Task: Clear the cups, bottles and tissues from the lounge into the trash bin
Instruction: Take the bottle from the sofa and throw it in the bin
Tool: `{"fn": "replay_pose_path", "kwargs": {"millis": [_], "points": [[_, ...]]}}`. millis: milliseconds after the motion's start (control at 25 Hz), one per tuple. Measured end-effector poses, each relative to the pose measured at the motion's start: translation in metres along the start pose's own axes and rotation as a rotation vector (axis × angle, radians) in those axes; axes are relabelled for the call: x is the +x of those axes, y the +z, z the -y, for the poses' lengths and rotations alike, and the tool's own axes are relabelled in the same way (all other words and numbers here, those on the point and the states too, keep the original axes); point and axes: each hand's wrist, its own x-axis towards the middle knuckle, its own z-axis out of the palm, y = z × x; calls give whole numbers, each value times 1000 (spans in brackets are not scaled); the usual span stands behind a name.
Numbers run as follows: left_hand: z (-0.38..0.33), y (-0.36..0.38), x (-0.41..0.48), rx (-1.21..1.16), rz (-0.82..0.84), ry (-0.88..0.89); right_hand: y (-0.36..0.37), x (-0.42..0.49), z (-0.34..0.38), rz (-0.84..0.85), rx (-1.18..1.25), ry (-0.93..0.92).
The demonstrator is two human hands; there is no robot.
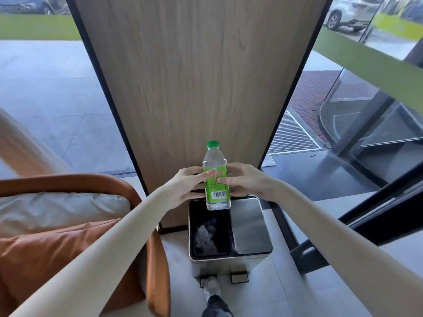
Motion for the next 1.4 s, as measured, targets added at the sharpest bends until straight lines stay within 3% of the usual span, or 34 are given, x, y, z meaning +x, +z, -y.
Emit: {"fn": "replay_pose_path", "kwargs": {"millis": [400,640,1080,1400], "points": [[51,10,69,16,-52,-116,-8,51,-66,-10,150,172],[50,2,91,48,-122,-132,-9,77,-64,-14,142,187],[64,-10,121,35,-104,-167,-11,107,-71,2,132,221],[74,-18,134,-12,-117,-220,-14,113,-89,-88,198,290]]}}
